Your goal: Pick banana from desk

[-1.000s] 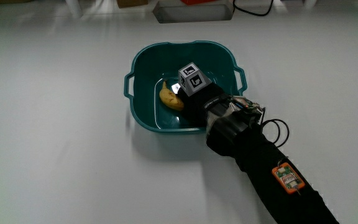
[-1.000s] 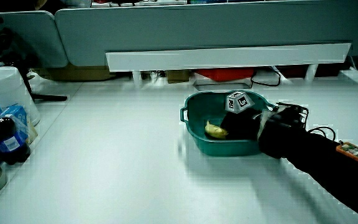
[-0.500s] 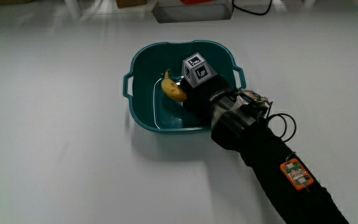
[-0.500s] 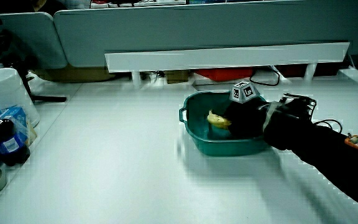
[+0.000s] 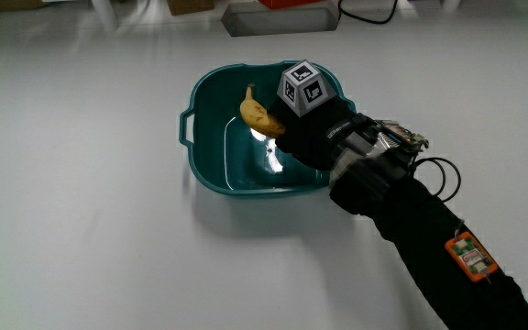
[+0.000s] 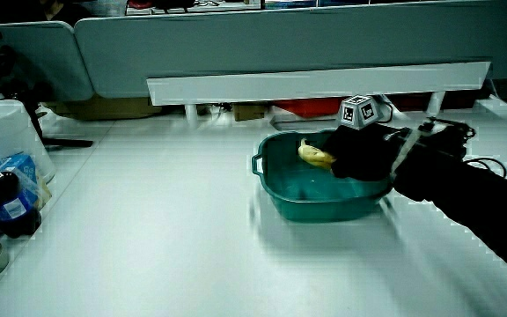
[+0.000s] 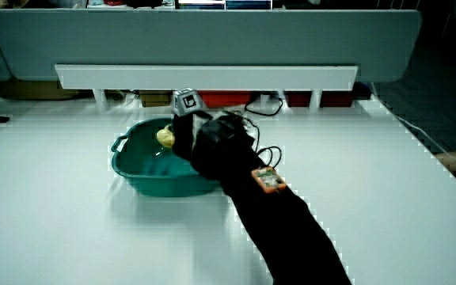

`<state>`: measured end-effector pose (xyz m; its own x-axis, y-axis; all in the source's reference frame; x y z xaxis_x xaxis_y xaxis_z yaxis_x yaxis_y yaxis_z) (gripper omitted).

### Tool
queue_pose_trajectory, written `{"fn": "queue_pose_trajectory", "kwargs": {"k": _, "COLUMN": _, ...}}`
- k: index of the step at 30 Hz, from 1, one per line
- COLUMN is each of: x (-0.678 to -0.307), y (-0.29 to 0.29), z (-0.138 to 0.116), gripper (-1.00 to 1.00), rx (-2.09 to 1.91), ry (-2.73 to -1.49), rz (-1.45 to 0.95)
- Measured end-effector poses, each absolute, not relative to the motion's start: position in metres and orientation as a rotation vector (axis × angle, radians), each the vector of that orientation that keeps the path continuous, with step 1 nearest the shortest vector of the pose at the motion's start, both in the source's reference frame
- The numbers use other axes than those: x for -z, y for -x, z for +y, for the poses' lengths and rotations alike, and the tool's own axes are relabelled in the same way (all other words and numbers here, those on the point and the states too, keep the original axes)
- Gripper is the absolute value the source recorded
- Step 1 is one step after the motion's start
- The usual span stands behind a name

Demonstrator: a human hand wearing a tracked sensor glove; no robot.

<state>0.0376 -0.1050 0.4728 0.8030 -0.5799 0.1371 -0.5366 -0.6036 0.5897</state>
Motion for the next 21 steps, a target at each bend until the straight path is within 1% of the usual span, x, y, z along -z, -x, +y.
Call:
{"fn": "queue_pose_trajectory", "kwargs": {"k": 4, "x": -0.458, "y": -0.038, "z": -0.096, "gripper": 1.00, "rx": 0.082, "ry": -2.364, "rz": -0.872}}
{"fn": "queue_pose_trajectory", "kwargs": {"k": 11, "x": -0.427, "y": -0.034, "z": -0.072, "gripper": 1.00, "rx": 0.068, "ry": -2.392, "rz": -1.002}}
{"fn": "queue_pose_trajectory", "kwargs": {"k": 17, "x": -0.398, "y": -0.032, "z": -0.045, "gripper": 1.00, "rx": 0.021, "ry": -2.400, "rz": -1.122}}
{"fn": "queue_pose_trajectory", "kwargs": {"k": 21, "x": -0.392, "y": -0.030, "z": -0.026, "gripper": 1.00, "rx": 0.048, "ry": -2.398, "rz": -1.178}}
